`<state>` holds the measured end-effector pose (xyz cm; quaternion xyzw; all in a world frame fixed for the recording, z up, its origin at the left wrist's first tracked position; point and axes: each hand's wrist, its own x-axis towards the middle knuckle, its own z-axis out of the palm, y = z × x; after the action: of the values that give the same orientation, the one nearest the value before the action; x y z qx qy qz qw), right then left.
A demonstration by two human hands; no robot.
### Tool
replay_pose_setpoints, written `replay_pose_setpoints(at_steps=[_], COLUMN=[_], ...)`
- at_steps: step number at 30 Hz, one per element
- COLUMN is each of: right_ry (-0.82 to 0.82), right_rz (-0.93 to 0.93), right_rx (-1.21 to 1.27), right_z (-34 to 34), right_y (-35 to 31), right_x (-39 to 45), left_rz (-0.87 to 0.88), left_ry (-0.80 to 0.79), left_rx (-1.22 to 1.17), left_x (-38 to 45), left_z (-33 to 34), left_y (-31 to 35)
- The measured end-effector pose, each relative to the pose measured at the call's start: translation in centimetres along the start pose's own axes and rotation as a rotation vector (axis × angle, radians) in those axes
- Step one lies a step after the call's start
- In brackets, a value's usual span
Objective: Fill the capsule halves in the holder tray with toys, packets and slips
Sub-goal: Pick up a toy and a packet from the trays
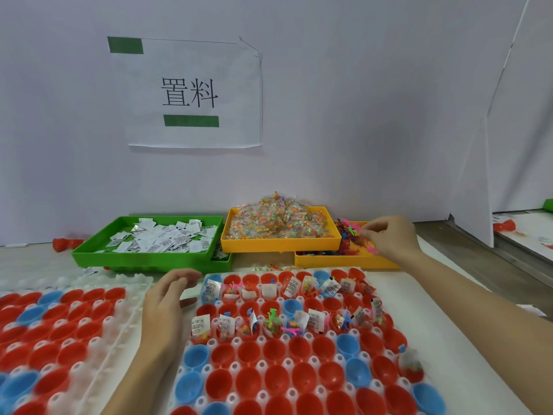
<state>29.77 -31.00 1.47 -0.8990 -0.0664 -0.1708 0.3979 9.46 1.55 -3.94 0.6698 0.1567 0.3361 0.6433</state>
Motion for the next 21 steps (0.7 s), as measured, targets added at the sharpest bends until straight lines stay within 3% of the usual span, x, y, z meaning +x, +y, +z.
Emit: replay_pose_setpoints(at_steps=[3, 8, 15, 21], right_ry=[0.028, -0.181, -0.592, -0.753], right_rz=[-0.051, -0.164, -0.251, -0.337], right_rx=[0.175, 0.316, 0.265, 0.071], right_z=[-2.3, -5.7, -8.7, -9.3], right_y=[-1.0, -2.5, -4.5, -5.1], right_x=[-3.3, -9.9, -13.1, -13.9], left_rz=[0.000, -0.008, 0.005, 0.015], left_ry=[-0.015, -0.027, -0.040, -0.048], left_rx=[0.016, 0.041, 0.065, 0.067], left_x=[-0.2, -0.1, -0.2, -0.2], left_z=[0.1, 0.1, 0.1, 0.2], left_y=[0.1, 0.2, 0.2, 0.4])
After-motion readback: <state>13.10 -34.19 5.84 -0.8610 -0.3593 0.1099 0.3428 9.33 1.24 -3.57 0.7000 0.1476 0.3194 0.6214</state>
